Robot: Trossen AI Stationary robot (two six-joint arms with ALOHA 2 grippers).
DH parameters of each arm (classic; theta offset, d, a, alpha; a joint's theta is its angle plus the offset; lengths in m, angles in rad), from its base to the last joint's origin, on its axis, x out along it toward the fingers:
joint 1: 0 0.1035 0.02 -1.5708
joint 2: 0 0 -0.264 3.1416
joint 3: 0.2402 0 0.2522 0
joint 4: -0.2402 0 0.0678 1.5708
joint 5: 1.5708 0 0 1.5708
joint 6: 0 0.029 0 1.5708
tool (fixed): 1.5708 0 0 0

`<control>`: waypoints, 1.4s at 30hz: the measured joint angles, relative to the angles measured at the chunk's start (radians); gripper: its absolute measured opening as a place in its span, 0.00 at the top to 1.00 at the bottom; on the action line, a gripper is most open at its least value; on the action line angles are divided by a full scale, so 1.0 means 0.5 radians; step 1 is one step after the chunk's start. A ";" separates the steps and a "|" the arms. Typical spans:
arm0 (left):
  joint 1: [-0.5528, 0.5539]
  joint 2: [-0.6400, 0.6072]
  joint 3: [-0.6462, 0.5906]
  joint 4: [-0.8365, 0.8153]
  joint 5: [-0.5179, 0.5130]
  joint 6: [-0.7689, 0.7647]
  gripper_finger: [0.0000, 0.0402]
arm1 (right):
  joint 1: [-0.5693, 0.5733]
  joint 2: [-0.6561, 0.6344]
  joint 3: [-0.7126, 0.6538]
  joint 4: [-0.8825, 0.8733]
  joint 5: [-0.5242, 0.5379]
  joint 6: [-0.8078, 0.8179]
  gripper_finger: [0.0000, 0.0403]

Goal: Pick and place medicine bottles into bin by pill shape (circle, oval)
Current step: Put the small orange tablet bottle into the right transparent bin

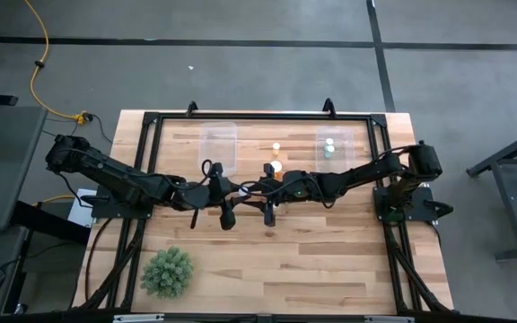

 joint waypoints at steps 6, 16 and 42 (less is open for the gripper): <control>0.000 0.000 0.000 0.001 -0.012 0.000 0.76 | 0.000 0.000 0.000 0.000 0.001 0.000 0.61; 0.000 0.000 0.000 0.001 -0.013 0.000 0.76 | 0.000 0.000 0.000 -0.014 0.017 0.000 0.64; 0.000 0.000 0.000 0.002 -0.018 0.000 0.76 | 0.000 0.000 0.000 -0.017 0.024 0.001 0.69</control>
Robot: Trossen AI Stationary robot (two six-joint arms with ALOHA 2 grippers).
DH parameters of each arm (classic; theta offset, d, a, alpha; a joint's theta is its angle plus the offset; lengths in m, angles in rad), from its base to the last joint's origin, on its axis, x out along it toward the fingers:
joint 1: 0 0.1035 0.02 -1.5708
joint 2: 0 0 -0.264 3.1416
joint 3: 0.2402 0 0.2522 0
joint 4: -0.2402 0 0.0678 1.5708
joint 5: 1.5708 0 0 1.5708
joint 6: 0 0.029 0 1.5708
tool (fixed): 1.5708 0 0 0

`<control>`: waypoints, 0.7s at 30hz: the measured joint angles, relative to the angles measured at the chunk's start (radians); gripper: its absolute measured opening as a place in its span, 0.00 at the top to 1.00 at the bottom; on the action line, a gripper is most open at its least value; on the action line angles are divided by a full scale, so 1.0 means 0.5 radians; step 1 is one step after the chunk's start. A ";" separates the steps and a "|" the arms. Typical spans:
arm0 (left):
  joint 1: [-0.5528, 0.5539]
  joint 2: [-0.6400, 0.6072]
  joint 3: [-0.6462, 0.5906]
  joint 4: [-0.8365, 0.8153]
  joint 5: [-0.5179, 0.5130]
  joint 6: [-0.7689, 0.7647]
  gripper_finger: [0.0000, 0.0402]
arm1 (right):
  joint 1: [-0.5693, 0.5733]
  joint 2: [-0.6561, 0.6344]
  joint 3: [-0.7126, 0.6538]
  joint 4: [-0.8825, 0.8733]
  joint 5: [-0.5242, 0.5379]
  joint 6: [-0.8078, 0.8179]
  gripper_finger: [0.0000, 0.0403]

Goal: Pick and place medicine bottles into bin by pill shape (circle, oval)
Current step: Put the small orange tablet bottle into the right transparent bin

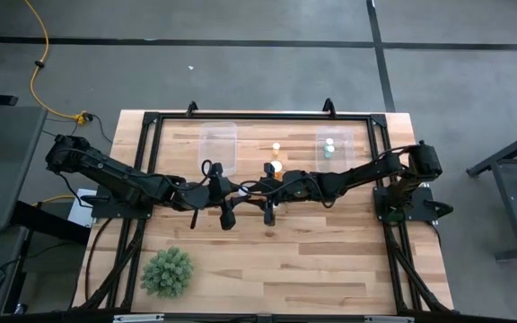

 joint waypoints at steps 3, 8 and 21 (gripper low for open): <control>0.000 0.000 0.000 0.000 0.000 -0.001 0.76 | 0.000 0.000 0.000 0.000 0.000 0.000 0.69; 0.000 0.000 0.000 0.000 0.000 -0.005 0.76 | 0.000 0.000 0.000 0.000 0.000 0.000 0.69; 0.000 0.000 0.000 0.001 0.000 -0.007 0.73 | 0.000 0.000 0.000 0.001 0.000 0.006 0.69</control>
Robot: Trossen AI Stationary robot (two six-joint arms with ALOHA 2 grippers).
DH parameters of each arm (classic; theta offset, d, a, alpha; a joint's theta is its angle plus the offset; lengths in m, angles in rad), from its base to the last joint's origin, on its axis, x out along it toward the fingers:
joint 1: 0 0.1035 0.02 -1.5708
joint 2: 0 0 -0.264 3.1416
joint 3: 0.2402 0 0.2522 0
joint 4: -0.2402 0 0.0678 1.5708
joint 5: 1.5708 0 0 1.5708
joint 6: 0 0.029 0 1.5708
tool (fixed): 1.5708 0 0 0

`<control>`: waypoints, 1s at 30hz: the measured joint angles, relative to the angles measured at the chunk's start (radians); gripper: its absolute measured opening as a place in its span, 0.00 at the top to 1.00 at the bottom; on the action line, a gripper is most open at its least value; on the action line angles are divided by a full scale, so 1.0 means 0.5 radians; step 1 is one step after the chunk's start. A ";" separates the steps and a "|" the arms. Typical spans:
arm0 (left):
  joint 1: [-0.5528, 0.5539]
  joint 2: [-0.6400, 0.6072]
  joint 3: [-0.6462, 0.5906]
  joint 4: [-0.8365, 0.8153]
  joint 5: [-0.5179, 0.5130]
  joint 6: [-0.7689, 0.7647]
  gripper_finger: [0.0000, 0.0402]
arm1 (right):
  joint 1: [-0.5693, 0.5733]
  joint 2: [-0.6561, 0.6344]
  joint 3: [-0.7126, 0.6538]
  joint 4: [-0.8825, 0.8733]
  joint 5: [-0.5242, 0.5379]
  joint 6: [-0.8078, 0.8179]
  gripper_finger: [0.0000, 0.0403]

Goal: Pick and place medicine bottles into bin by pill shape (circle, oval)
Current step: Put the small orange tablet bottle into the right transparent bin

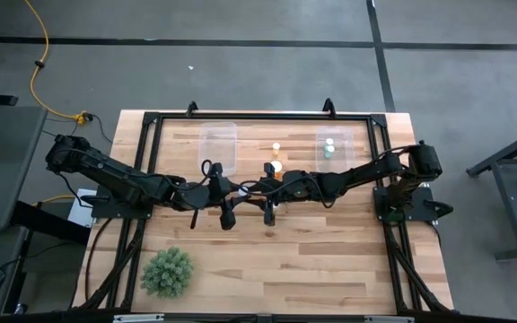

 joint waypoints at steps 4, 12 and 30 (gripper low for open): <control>0.001 0.000 0.000 0.002 -0.003 0.001 0.71 | 0.000 0.000 0.000 -0.002 -0.002 0.010 0.69; 0.001 0.000 -0.001 0.041 -0.008 0.007 0.67 | 0.000 0.000 0.000 -0.001 -0.005 0.011 0.69; 0.001 -0.001 -0.001 0.046 -0.006 0.007 0.65 | 0.001 0.000 0.000 -0.002 -0.004 0.010 0.69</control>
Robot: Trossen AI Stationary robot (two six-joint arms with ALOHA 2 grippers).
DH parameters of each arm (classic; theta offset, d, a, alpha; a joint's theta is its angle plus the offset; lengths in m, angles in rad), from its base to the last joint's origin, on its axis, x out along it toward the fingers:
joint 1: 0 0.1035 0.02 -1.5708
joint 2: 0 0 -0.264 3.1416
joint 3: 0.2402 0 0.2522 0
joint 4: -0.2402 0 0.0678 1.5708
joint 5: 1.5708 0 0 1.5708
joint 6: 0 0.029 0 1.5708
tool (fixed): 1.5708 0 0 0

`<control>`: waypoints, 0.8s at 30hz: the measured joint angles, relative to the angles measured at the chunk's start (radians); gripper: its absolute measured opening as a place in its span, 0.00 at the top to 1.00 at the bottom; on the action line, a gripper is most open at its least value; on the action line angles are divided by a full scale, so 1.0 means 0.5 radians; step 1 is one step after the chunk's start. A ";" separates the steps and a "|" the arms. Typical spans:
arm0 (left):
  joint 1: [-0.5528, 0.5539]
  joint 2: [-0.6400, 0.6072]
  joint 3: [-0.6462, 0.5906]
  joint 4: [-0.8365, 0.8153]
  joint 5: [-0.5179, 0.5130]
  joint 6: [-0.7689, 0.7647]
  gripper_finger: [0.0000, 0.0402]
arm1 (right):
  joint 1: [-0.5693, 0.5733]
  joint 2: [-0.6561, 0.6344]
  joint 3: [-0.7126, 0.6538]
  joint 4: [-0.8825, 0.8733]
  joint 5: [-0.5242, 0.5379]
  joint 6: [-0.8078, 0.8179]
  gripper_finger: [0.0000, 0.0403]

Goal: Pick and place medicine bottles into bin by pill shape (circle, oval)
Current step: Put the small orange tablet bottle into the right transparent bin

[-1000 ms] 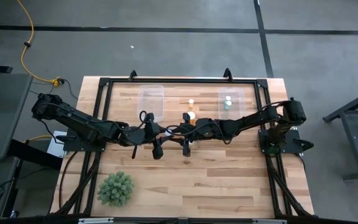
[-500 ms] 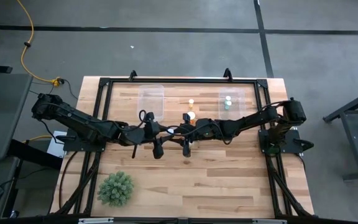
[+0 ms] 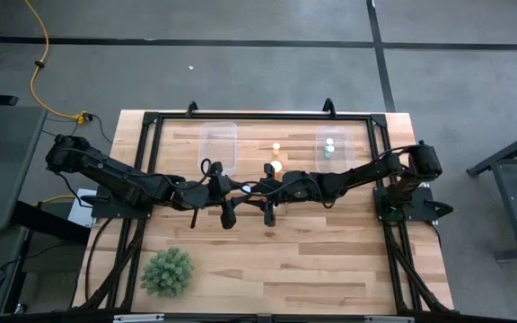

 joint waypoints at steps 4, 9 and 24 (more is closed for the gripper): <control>0.000 0.000 0.000 -0.002 0.006 0.000 0.65 | 0.000 0.000 0.000 0.000 0.000 0.000 0.69; 0.000 0.000 0.000 -0.003 0.020 -0.002 0.65 | -0.001 0.000 0.000 0.002 0.001 0.000 0.72; -0.001 0.000 0.000 -0.004 0.026 -0.001 0.65 | -0.002 0.000 0.000 -0.002 0.002 0.000 0.76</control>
